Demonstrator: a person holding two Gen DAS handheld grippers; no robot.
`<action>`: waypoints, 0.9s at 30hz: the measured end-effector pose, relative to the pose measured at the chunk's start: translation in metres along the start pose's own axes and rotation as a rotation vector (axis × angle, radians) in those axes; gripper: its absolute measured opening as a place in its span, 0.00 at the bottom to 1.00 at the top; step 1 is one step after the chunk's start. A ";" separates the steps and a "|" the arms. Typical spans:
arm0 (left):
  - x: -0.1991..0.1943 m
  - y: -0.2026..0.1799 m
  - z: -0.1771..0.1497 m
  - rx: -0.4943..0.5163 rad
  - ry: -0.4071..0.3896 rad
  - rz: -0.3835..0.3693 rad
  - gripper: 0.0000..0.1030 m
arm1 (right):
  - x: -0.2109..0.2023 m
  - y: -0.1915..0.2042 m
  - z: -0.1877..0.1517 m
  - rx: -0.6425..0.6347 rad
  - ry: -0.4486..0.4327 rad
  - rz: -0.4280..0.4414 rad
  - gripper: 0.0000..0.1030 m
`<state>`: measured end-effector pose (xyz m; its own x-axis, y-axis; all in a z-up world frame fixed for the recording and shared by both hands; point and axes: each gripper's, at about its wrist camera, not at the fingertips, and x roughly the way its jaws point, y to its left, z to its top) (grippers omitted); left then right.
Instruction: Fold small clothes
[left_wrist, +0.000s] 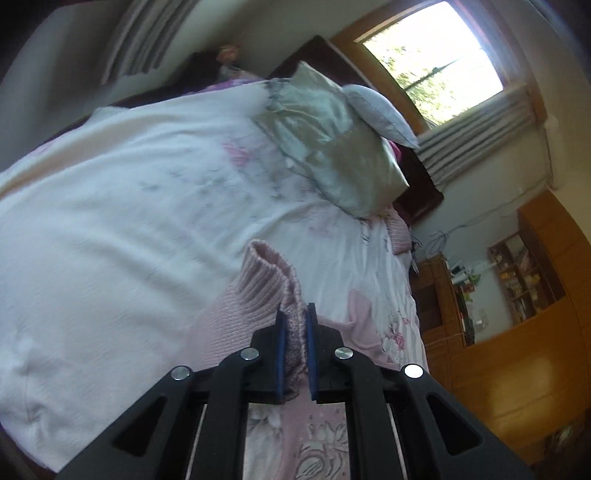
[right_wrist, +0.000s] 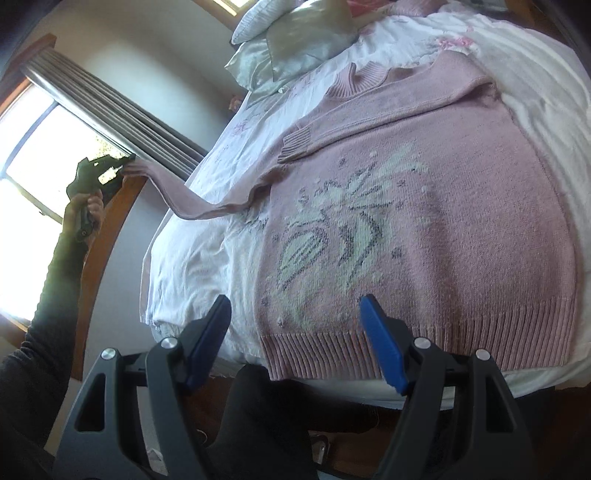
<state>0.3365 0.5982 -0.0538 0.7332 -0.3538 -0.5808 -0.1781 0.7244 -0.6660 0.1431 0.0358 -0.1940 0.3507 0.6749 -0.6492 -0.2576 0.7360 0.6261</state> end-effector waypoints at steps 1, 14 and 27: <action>0.020 -0.028 0.003 0.046 0.021 -0.010 0.09 | -0.001 -0.004 0.004 0.011 -0.005 -0.001 0.70; 0.295 -0.197 -0.114 0.334 0.404 -0.006 0.09 | -0.025 -0.090 0.042 0.152 -0.069 -0.055 0.71; 0.293 -0.106 -0.167 0.167 0.416 -0.105 0.64 | 0.029 -0.155 0.163 0.226 0.044 0.108 0.74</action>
<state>0.4608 0.3188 -0.2316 0.4098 -0.6128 -0.6757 0.0160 0.7455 -0.6664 0.3403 -0.0672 -0.2398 0.2914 0.7541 -0.5885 -0.0817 0.6326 0.7701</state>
